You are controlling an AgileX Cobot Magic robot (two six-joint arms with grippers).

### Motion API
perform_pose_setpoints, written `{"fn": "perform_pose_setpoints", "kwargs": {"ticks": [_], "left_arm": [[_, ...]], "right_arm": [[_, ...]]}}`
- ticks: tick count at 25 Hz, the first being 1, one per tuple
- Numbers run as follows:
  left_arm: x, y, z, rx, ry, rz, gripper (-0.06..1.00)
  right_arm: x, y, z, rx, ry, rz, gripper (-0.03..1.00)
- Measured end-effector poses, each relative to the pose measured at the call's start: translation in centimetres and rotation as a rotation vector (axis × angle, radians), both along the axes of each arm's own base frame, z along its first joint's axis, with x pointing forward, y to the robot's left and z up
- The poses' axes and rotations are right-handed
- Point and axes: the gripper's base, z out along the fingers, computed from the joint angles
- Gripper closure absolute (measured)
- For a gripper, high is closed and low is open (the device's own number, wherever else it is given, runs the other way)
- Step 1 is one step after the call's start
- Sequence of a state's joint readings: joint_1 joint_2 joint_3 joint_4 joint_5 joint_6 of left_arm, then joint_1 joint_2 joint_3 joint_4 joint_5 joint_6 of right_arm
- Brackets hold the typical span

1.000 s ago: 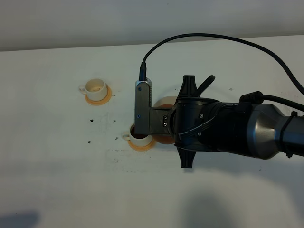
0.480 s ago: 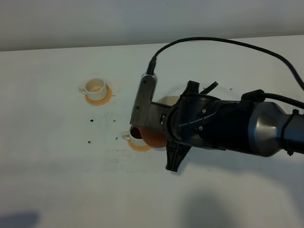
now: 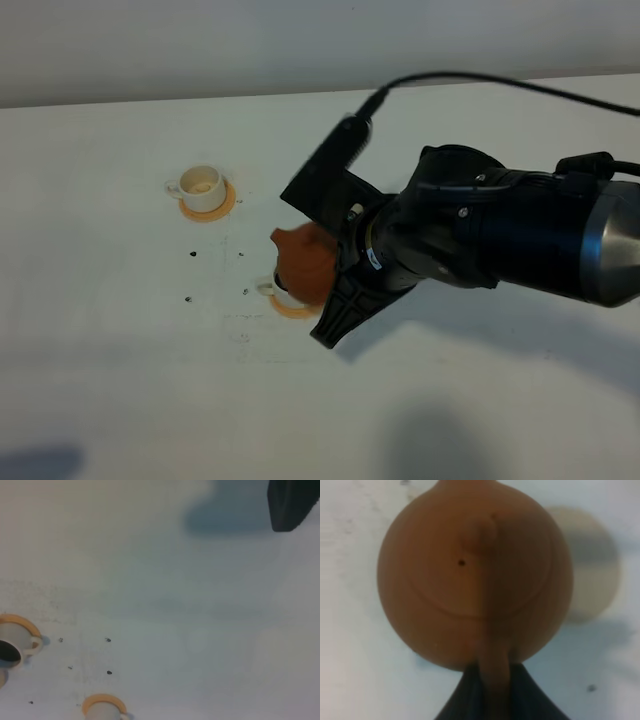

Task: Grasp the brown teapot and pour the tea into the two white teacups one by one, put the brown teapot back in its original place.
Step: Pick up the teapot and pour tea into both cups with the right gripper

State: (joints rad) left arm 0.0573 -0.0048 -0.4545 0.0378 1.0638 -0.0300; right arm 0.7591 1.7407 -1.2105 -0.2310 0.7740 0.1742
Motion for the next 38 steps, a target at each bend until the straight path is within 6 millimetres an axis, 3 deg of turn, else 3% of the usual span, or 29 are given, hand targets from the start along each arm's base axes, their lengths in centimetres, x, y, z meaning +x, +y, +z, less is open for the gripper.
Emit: {"fn": "perform_pose_setpoints", "kwargs": {"ticks": [11, 25, 31, 38], "left_arm": [[0.0, 0.0, 0.0, 0.0, 0.0, 0.0, 0.59], [0.0, 0.0, 0.0, 0.0, 0.0, 0.0, 0.59], [0.0, 0.0, 0.0, 0.0, 0.0, 0.0, 0.59], [0.0, 0.0, 0.0, 0.0, 0.0, 0.0, 0.59]], "right_arm": [[-0.4, -2.2, -4.0, 0.094, 0.074, -0.088, 0.88], [-1.4, -3.8, -7.3, 0.17, 0.069, -0.141, 0.88], [-0.7, -3.5, -6.4, 0.142, 0.057, -0.117, 0.88], [2.3, -2.6, -2.1, 0.082, -0.054, -0.045, 0.88]]}}
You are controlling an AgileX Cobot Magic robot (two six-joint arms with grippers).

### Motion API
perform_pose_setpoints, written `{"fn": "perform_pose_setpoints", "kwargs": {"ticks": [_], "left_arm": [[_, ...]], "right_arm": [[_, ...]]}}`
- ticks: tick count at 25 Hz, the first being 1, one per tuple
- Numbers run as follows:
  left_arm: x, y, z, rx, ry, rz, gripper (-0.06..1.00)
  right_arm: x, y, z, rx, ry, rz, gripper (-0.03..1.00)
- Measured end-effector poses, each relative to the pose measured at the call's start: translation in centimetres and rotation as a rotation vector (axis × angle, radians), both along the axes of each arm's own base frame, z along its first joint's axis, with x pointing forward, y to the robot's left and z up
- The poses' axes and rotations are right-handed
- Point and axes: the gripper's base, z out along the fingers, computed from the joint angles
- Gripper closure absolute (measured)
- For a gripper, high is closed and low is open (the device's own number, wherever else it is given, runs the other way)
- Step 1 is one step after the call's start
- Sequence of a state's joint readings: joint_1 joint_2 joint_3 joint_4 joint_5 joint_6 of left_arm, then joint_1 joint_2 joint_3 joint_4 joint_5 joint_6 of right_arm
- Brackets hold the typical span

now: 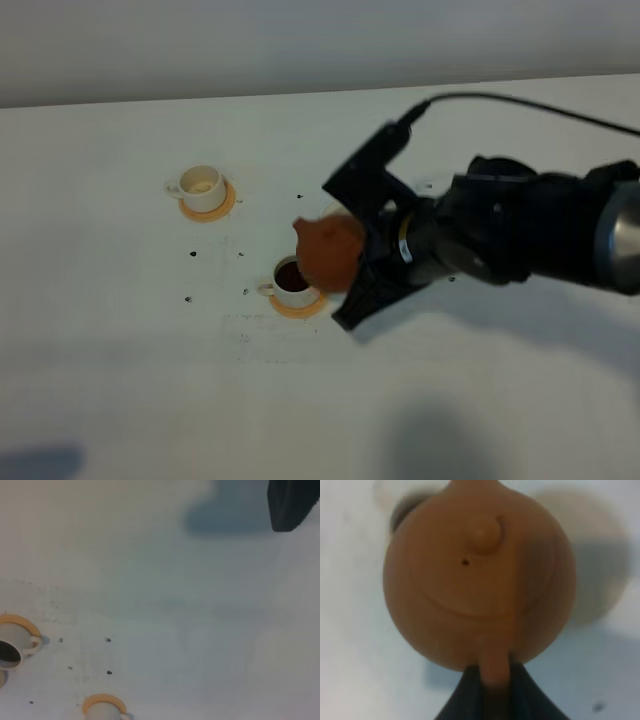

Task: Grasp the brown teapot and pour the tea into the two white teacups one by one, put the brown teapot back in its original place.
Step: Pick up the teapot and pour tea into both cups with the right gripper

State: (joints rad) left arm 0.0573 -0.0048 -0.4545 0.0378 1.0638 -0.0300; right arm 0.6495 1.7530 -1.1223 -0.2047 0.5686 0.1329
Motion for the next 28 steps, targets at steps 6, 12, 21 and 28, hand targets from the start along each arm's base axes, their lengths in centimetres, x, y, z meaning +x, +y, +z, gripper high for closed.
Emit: {"fn": "perform_pose_setpoints", "kwargs": {"ticks": [6, 12, 21, 28], "left_arm": [[0.0, 0.0, 0.0, 0.0, 0.0, 0.0, 0.59], [0.0, 0.0, 0.0, 0.0, 0.0, 0.0, 0.59], [0.0, 0.0, 0.0, 0.0, 0.0, 0.0, 0.59], [0.0, 0.0, 0.0, 0.0, 0.0, 0.0, 0.59]], "right_arm": [[3.4, 0.9, 2.0, -0.04, -0.052, 0.023, 0.88], [6.3, 2.9, 1.8, -0.068, -0.058, 0.068, 0.88], [9.8, 5.3, 2.4, -0.061, -0.121, 0.101, 0.88], [12.0, 6.8, 1.5, -0.082, -0.126, 0.117, 0.88]]}}
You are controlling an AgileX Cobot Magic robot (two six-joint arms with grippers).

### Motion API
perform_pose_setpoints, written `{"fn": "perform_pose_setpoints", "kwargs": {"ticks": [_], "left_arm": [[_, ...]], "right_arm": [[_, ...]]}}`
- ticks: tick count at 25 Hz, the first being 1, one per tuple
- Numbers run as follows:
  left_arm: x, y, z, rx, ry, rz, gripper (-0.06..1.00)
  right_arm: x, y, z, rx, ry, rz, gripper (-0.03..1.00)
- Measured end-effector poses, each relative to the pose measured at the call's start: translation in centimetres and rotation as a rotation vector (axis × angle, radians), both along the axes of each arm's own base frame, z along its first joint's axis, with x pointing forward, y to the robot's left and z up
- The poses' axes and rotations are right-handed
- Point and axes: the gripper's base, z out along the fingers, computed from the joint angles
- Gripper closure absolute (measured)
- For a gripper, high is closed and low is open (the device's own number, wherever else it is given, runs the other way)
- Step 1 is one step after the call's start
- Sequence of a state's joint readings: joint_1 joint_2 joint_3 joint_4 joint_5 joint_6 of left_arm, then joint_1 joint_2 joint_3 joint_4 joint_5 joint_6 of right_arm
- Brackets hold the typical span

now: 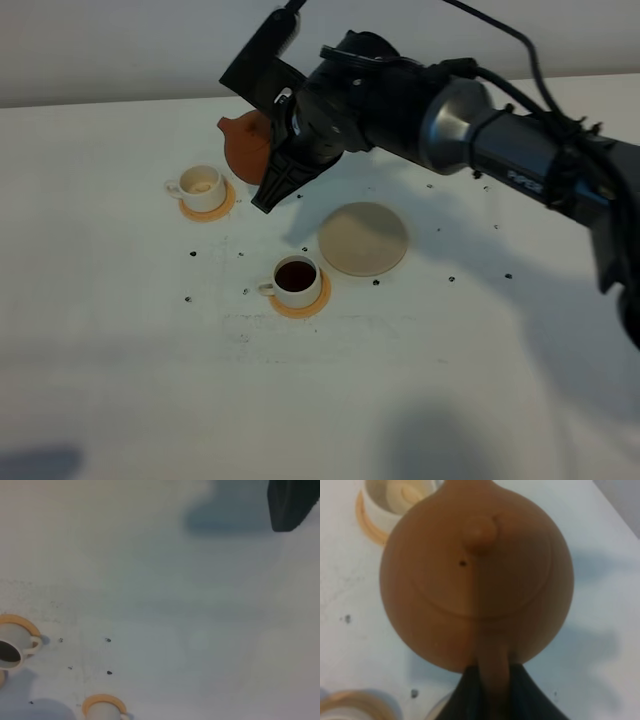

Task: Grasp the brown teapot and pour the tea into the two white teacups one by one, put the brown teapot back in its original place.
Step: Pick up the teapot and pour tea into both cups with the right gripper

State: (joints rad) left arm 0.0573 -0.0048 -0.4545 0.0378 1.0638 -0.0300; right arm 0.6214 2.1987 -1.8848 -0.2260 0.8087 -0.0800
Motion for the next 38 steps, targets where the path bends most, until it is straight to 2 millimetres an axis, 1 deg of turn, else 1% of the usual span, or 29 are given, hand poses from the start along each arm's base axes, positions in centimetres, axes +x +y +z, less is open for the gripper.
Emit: {"fn": "perform_pose_setpoints", "kwargs": {"ticks": [4, 9, 20, 23, 31, 38], "left_arm": [[0.0, 0.0, 0.0, 0.0, 0.0, 0.0, 0.59], [0.0, 0.0, 0.0, 0.0, 0.0, 0.0, 0.59], [0.0, 0.0, 0.0, 0.0, 0.0, 0.0, 0.59], [0.0, 0.0, 0.0, 0.0, 0.0, 0.0, 0.59], [0.0, 0.0, 0.0, 0.0, 0.0, 0.0, 0.59], [0.0, 0.0, 0.0, 0.0, 0.0, 0.0, 0.59]], "right_arm": [[0.6, 0.3, -1.0, -0.024, -0.001, 0.006, 0.88], [0.8, 0.4, -2.2, -0.048, 0.012, 0.014, 0.88], [0.4, 1.1, -1.9, -0.123, -0.052, 0.069, 0.88], [0.3, 1.5, -2.1, -0.138, -0.063, 0.086, 0.88], [-0.1, 2.7, -4.4, -0.196, -0.059, 0.134, 0.88], [-0.2, 3.2, -5.2, -0.225, -0.074, 0.164, 0.88]]}}
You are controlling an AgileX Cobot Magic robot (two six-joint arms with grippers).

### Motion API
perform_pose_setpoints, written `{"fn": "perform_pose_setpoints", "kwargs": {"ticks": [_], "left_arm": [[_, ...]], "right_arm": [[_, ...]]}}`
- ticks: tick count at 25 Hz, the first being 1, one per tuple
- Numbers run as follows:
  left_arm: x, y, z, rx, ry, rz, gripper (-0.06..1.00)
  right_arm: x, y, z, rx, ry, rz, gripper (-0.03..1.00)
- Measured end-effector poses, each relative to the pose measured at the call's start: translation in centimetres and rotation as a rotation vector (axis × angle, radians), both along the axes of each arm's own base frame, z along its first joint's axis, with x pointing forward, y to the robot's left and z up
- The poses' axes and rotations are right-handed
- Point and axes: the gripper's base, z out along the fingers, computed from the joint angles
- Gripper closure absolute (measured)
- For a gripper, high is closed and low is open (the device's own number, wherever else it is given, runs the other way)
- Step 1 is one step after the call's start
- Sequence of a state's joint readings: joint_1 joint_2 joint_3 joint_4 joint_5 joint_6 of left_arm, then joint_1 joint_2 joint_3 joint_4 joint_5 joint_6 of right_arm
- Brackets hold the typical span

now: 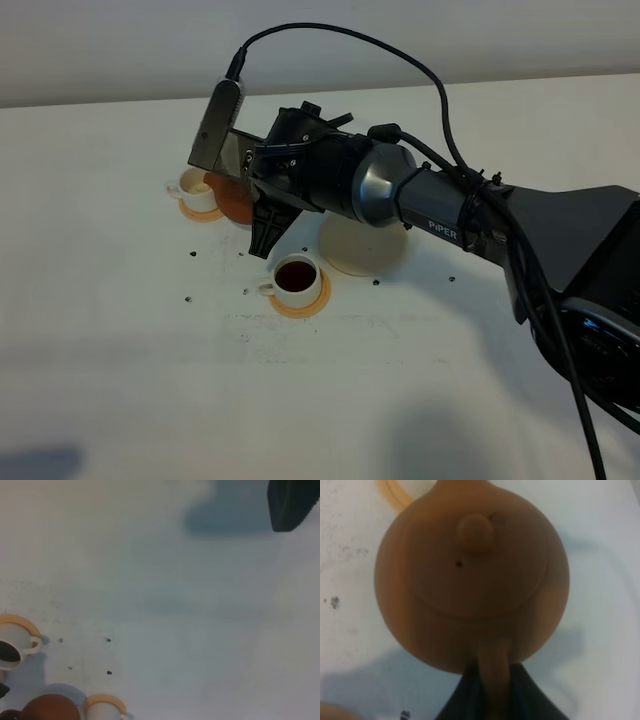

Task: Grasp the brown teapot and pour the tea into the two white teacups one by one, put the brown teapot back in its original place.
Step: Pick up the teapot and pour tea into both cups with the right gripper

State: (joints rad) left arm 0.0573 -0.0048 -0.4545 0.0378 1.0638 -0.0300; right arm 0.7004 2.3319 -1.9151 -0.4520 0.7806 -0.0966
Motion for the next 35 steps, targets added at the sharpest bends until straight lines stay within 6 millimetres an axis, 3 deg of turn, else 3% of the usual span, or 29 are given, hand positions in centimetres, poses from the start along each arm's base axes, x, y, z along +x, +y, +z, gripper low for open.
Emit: {"fn": "perform_pose_setpoints", "kwargs": {"ticks": [35], "left_arm": [[0.0, 0.0, 0.0, 0.0, 0.0, 0.0, 0.59]], "right_arm": [[0.58, -0.19, 0.46, -0.09, -0.093, 0.071, 0.88]]}}
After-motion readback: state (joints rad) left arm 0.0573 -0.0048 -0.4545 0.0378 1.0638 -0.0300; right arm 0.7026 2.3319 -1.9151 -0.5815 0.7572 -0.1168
